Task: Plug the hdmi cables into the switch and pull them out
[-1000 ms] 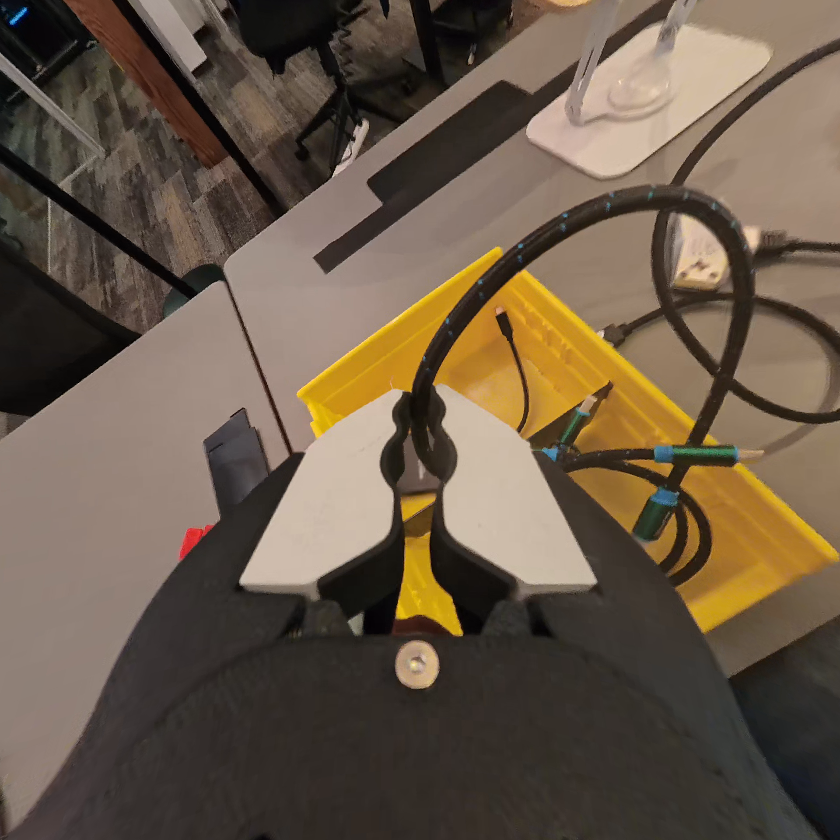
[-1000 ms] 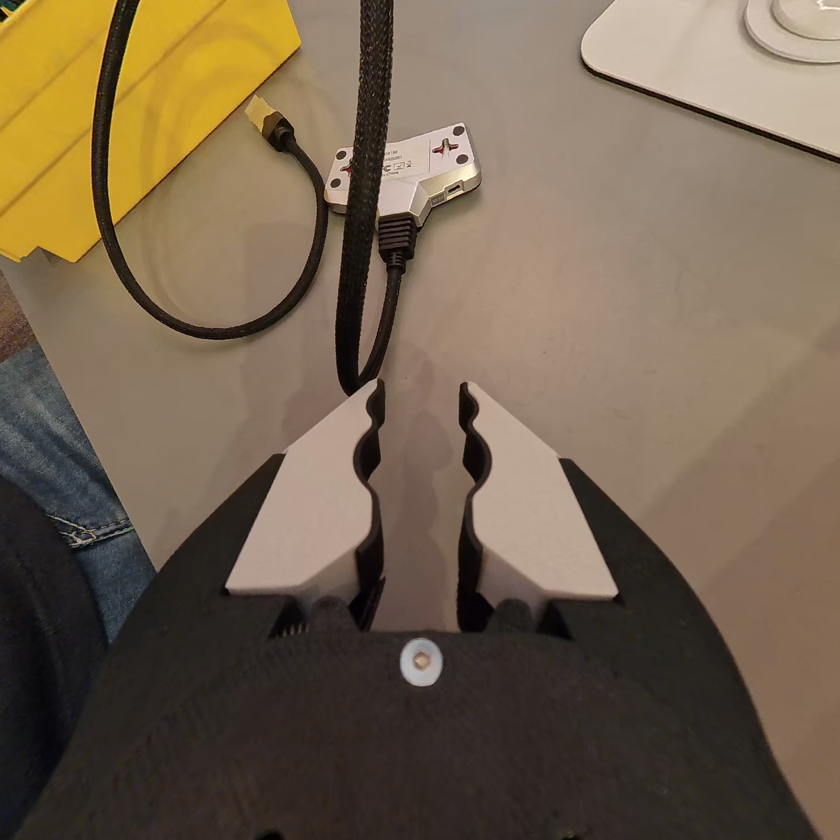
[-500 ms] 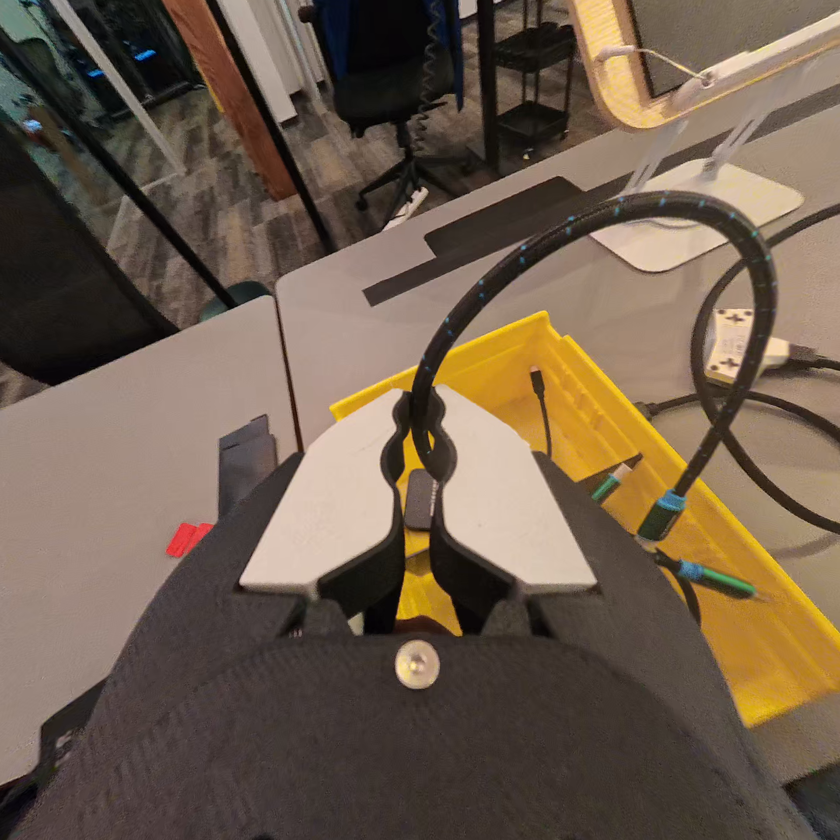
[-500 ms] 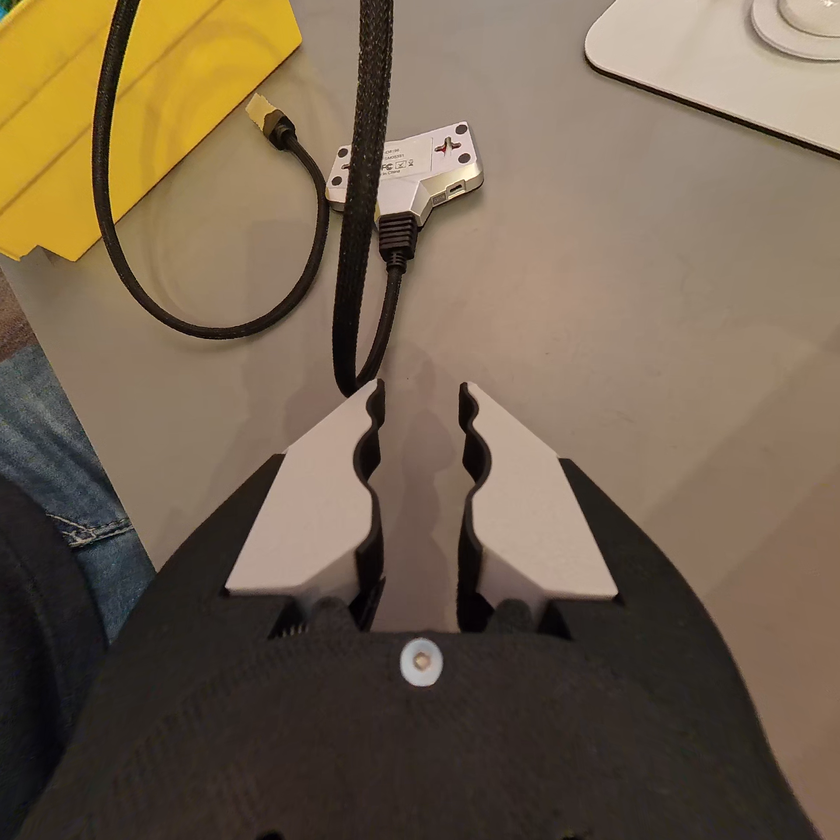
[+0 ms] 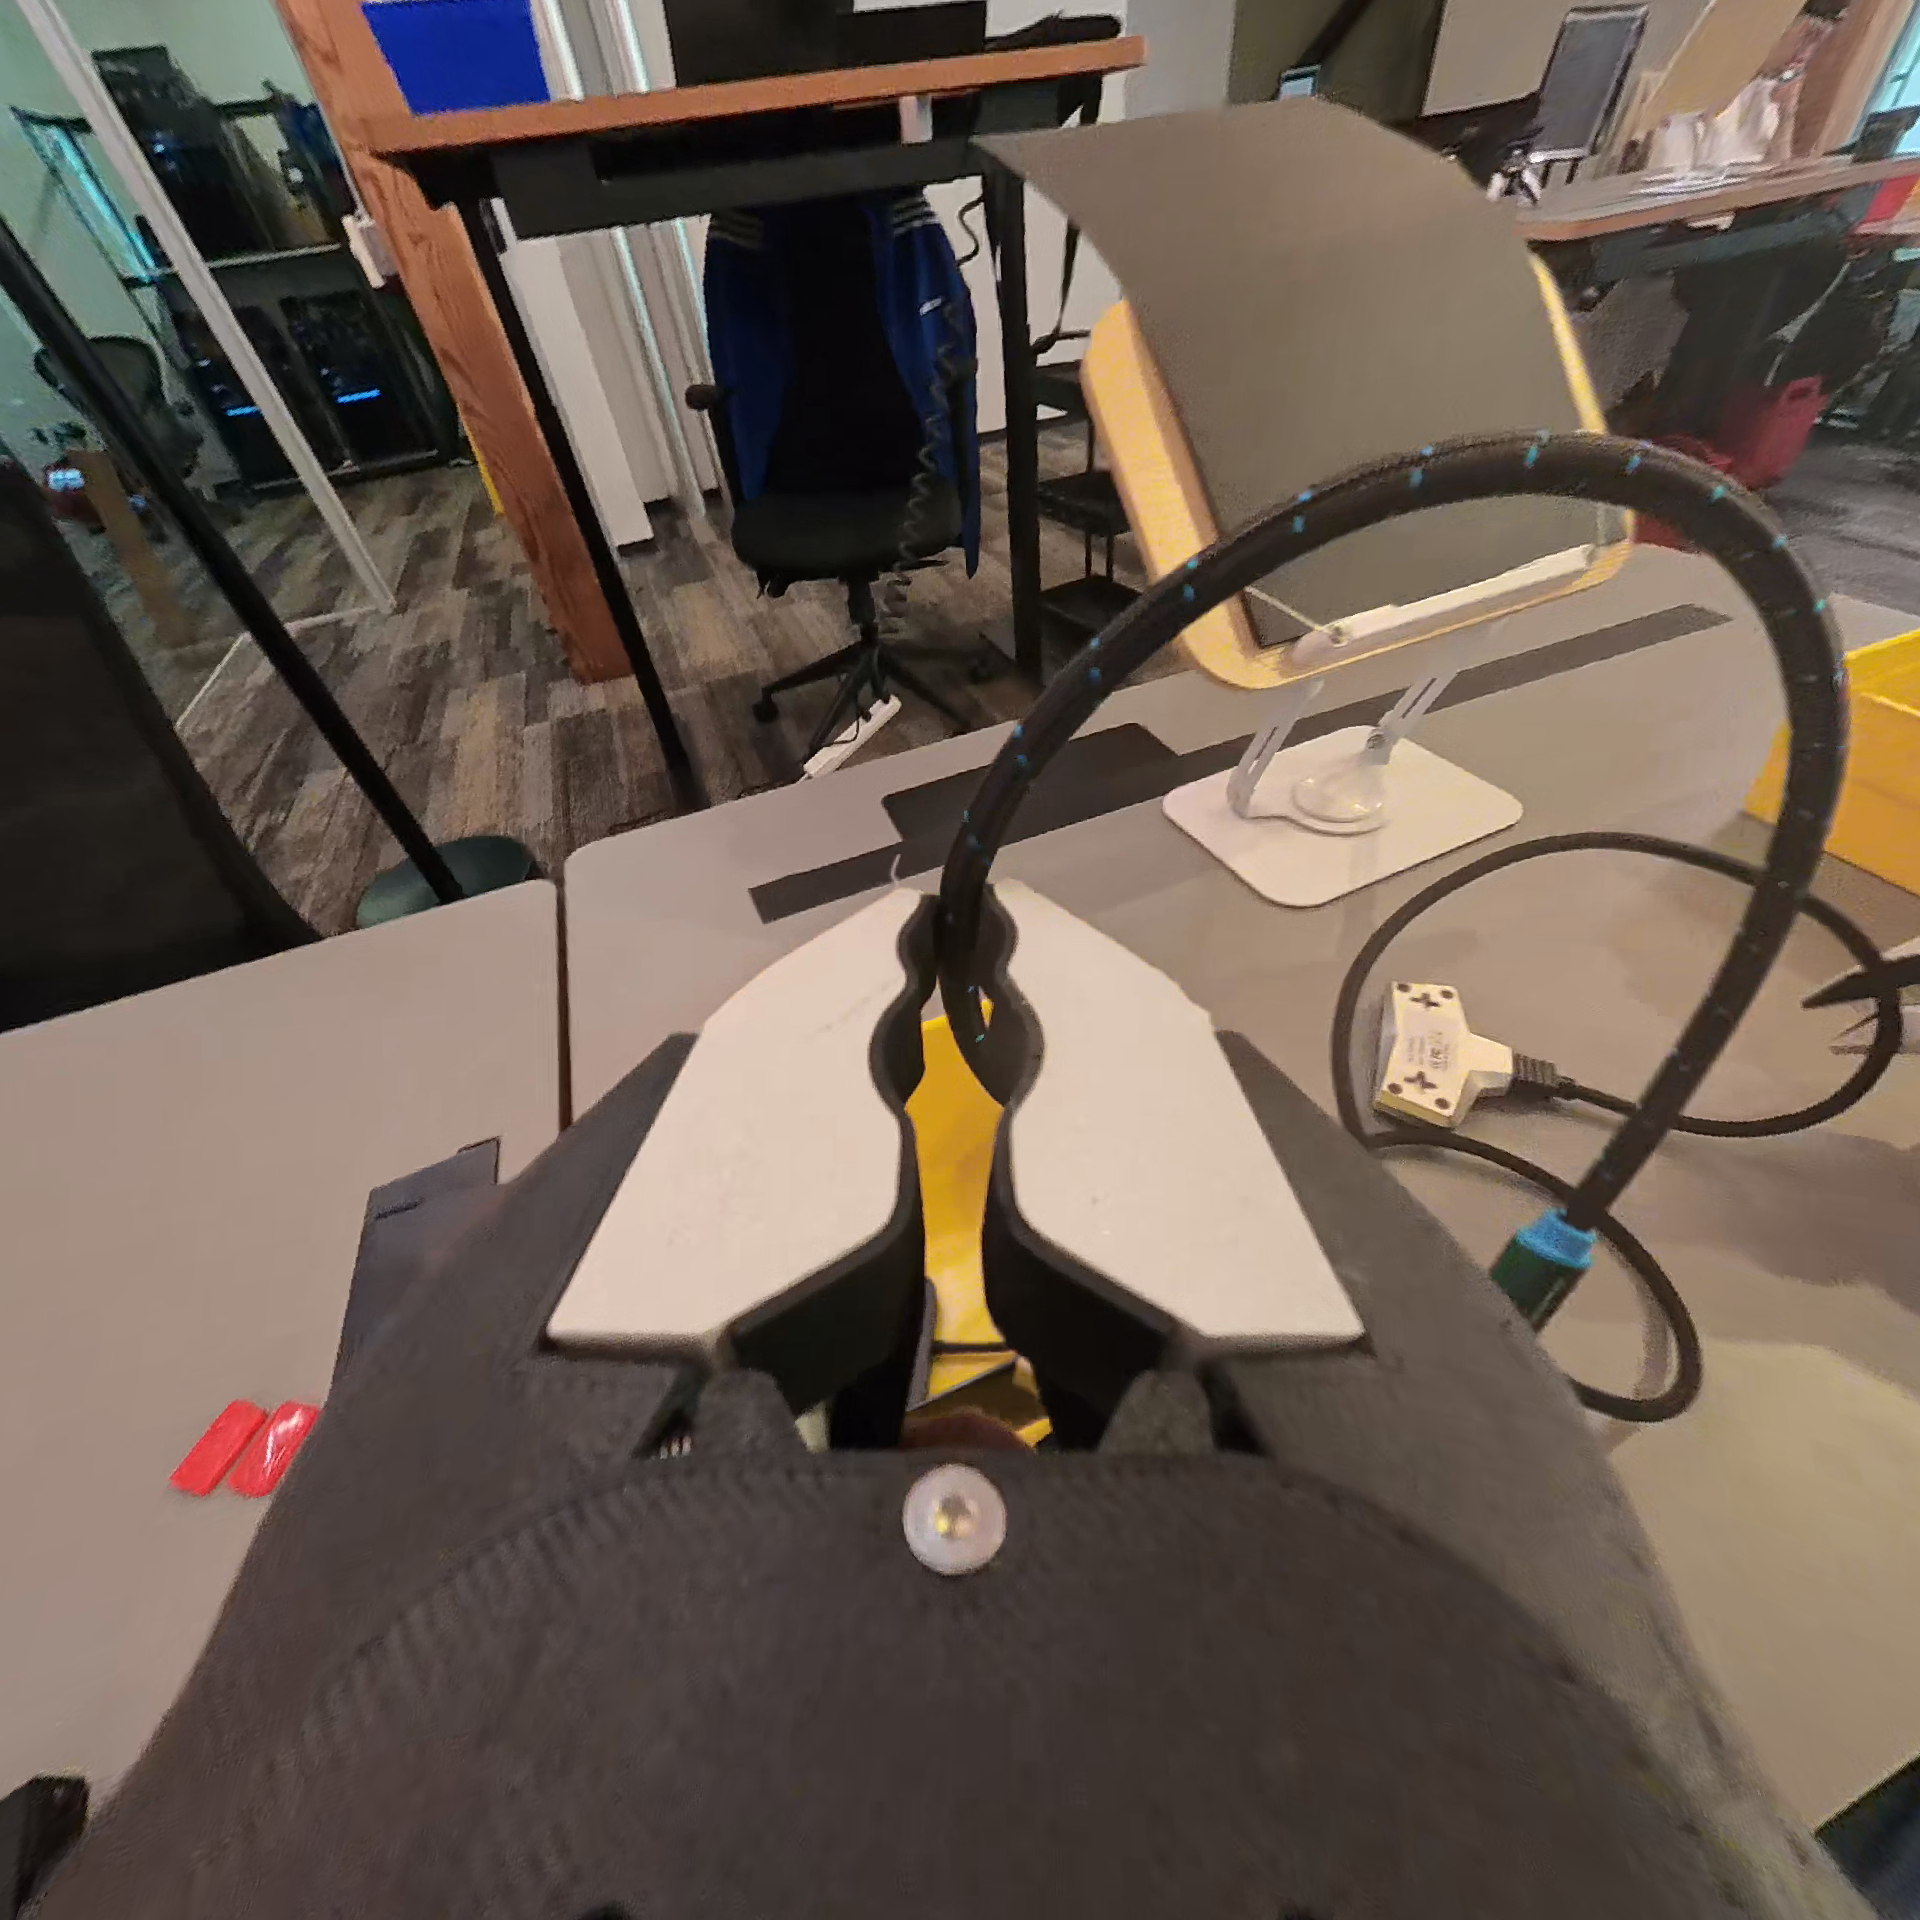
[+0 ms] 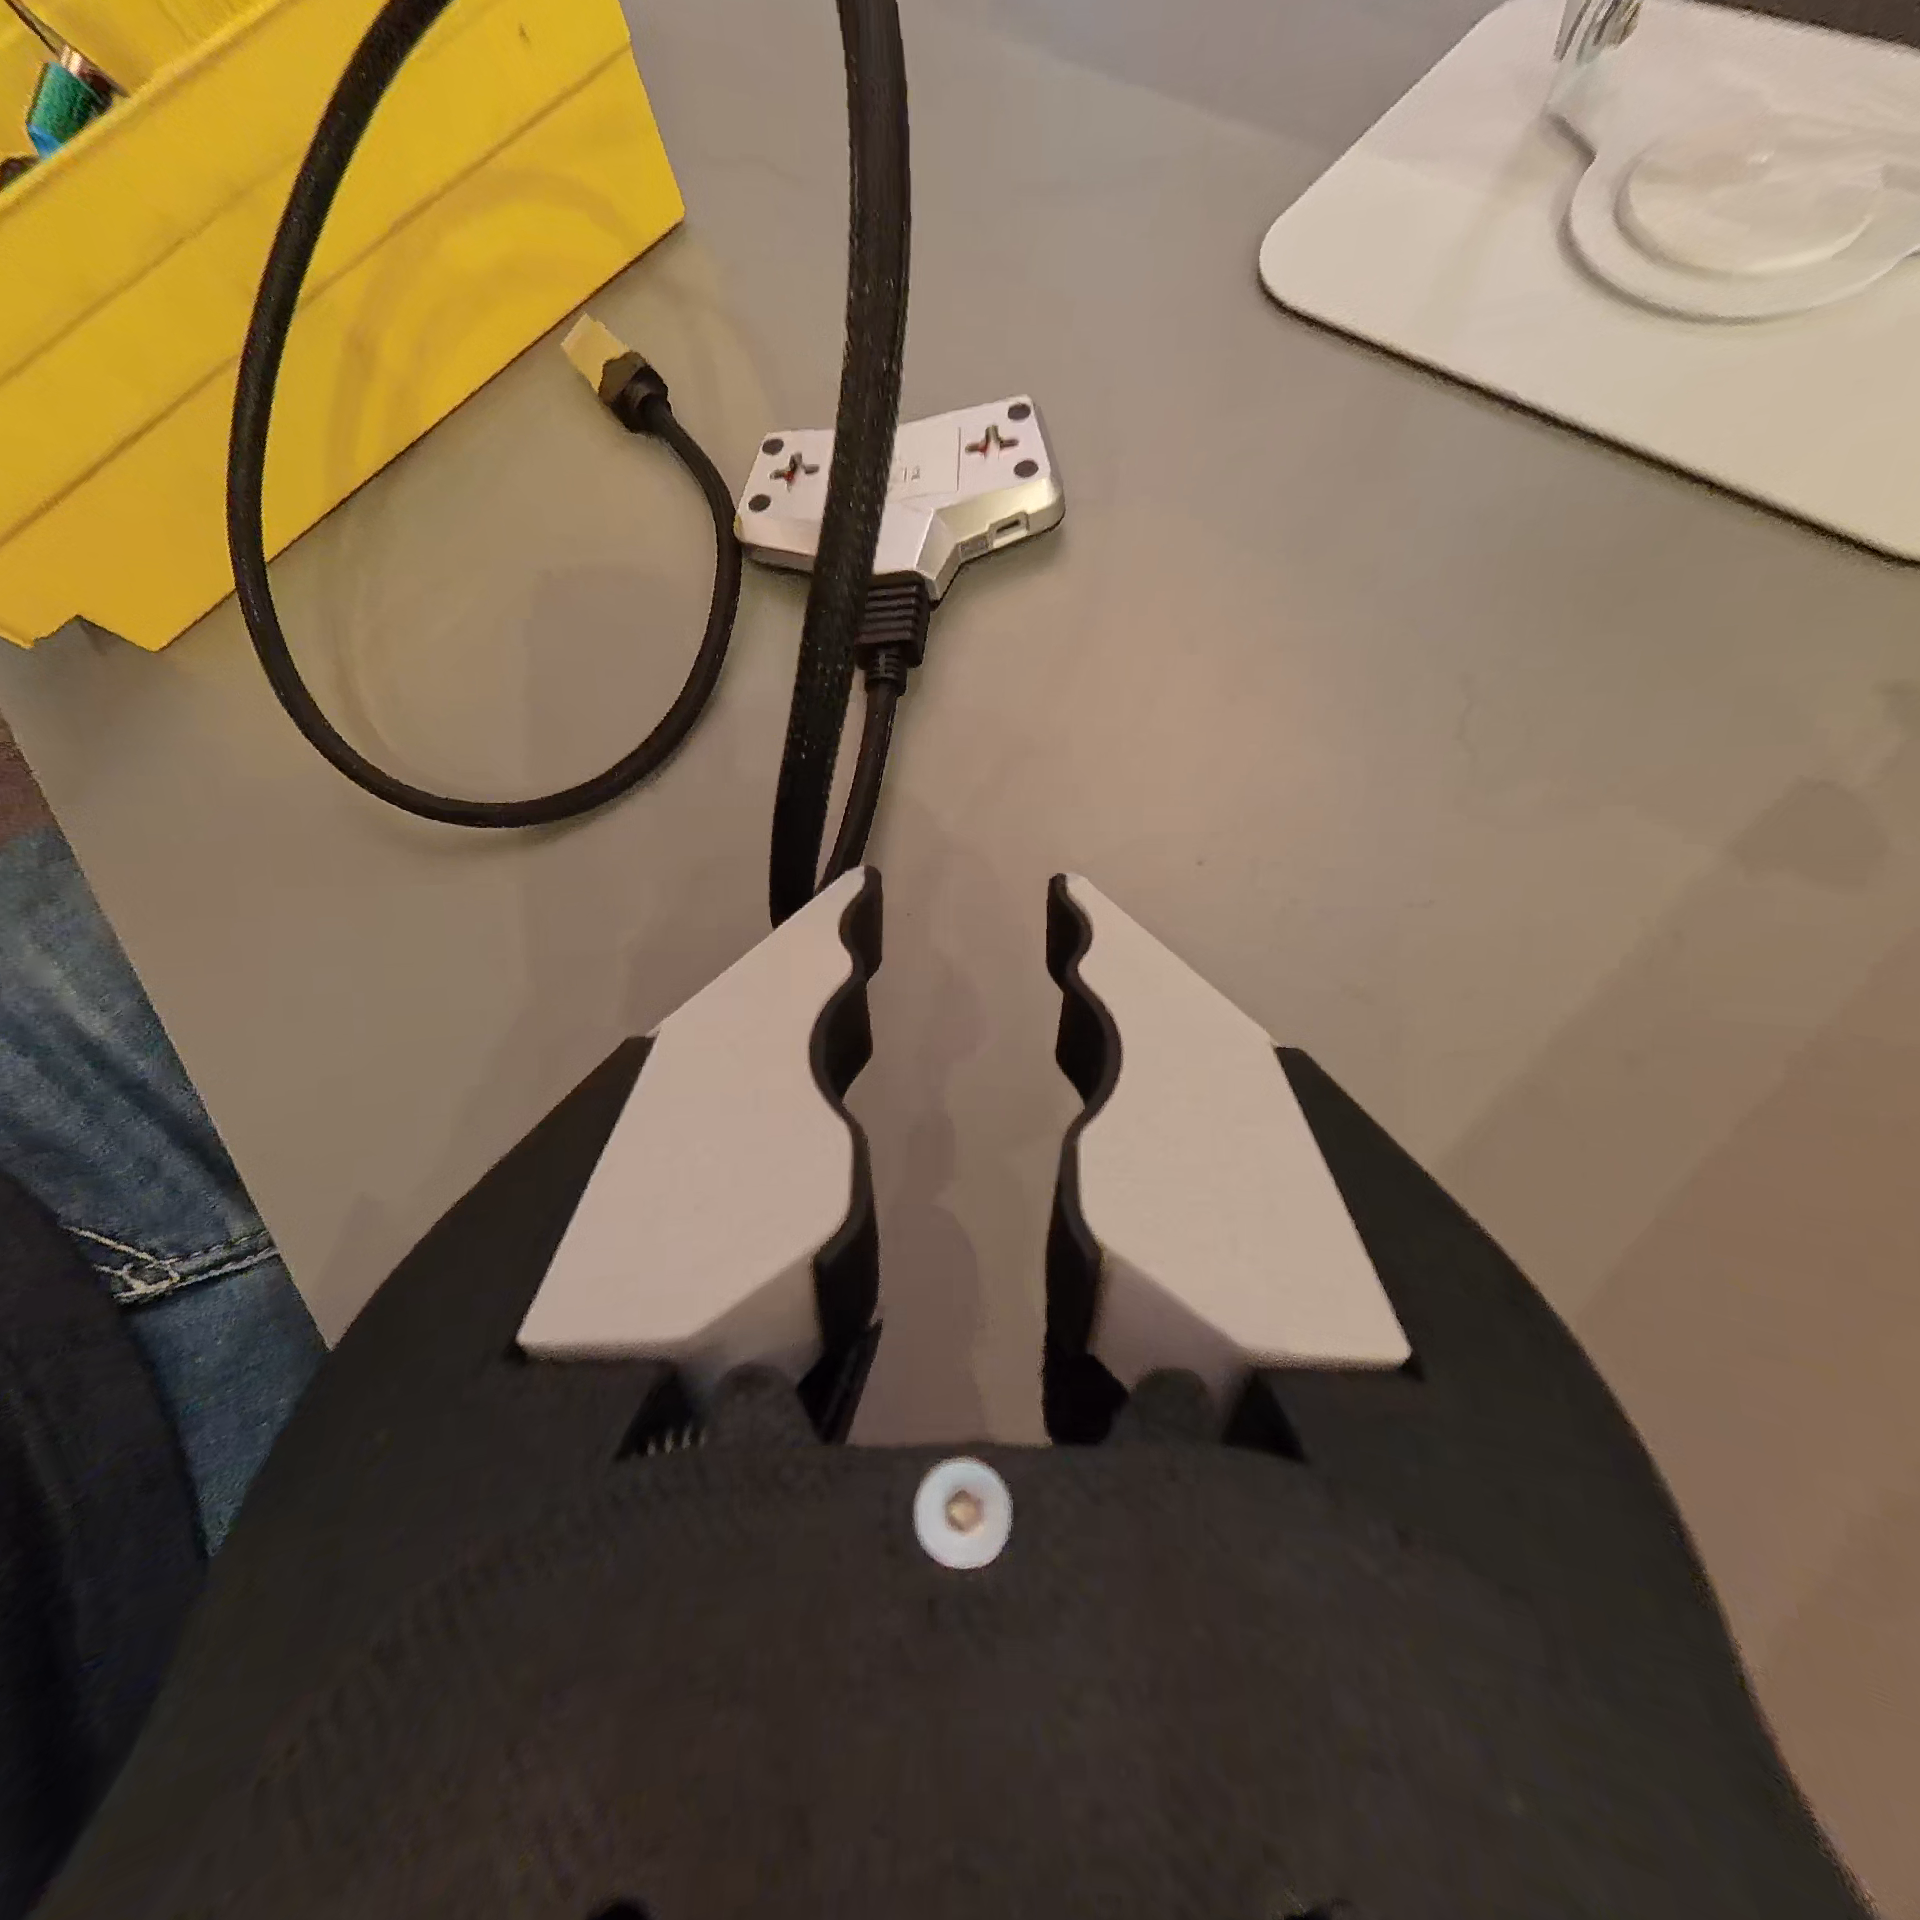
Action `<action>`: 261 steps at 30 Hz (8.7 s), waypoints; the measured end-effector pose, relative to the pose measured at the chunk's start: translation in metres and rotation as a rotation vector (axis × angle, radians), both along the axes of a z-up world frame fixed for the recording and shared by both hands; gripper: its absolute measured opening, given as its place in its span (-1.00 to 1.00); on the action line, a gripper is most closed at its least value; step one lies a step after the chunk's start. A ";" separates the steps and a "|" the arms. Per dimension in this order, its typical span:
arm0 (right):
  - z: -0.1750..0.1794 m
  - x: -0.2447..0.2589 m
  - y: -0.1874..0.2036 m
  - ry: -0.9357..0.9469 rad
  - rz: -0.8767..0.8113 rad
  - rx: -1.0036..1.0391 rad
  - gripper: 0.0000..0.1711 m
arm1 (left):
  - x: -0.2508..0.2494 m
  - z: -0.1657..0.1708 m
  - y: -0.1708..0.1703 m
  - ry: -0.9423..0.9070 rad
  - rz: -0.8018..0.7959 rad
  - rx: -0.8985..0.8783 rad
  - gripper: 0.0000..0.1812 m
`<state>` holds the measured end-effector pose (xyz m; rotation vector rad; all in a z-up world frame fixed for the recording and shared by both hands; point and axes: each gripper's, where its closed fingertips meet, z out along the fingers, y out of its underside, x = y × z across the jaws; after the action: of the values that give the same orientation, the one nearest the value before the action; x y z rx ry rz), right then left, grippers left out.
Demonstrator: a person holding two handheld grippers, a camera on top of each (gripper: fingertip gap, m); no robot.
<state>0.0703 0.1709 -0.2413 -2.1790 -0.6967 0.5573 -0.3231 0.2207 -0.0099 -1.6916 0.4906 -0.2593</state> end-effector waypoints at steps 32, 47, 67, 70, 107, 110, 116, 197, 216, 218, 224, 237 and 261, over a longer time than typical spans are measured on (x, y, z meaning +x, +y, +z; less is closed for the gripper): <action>0.132 -0.121 -0.071 0.630 0.405 0.227 -0.77 | 0.239 -0.005 -0.082 -0.227 -0.615 0.046 -0.92; 0.127 -0.103 -0.065 0.554 0.389 0.266 -0.77 | 0.249 -0.039 -0.092 -0.243 -0.802 -0.118 -0.66; 0.134 -0.091 -0.061 0.572 0.356 0.300 -0.77 | 0.274 -0.111 -0.107 -0.169 -0.928 -0.423 -0.29; 0.137 -0.087 -0.060 0.590 0.345 0.308 -0.77 | 0.279 -0.114 -0.111 -0.206 -0.955 -0.461 -0.28; 0.147 -0.078 -0.062 0.668 0.372 0.296 -0.70 | 0.282 -0.110 -0.108 -0.248 -0.949 -0.421 -0.87; 0.140 -0.083 -0.065 0.627 0.407 0.281 -0.75 | 0.282 -0.108 -0.112 -0.188 -0.954 -0.395 -0.87; 0.135 -0.088 -0.070 0.559 0.437 0.305 -0.77 | 0.277 -0.108 -0.111 -0.117 -0.936 -0.365 -0.86; 0.151 -0.092 -0.078 0.826 0.477 0.181 -0.91 | 0.308 -0.094 -0.133 -0.322 -1.027 -0.276 -0.87; 0.145 -0.098 -0.087 0.814 0.533 0.107 -0.93 | 0.303 -0.084 -0.137 -0.311 -1.060 -0.221 -0.78; 0.143 -0.097 -0.087 0.835 0.538 0.058 -0.93 | 0.301 -0.083 -0.136 -0.232 -1.034 -0.155 -0.72; 0.135 -0.102 -0.093 0.907 0.564 -0.114 -0.93 | 0.298 -0.083 -0.134 -0.002 -0.973 0.048 -0.67; 0.126 -0.106 -0.101 0.935 0.591 -0.264 -0.93 | 0.295 -0.096 -0.141 0.442 -0.915 0.335 -0.70; 0.123 -0.105 -0.095 0.654 0.587 0.069 -0.79 | 0.294 -0.100 -0.137 0.231 -0.948 0.134 -0.79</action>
<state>-0.0344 0.0762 -0.1187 -1.5514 -0.9512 1.4373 -0.0293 0.0833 -0.1094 -1.2561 1.4389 -0.6941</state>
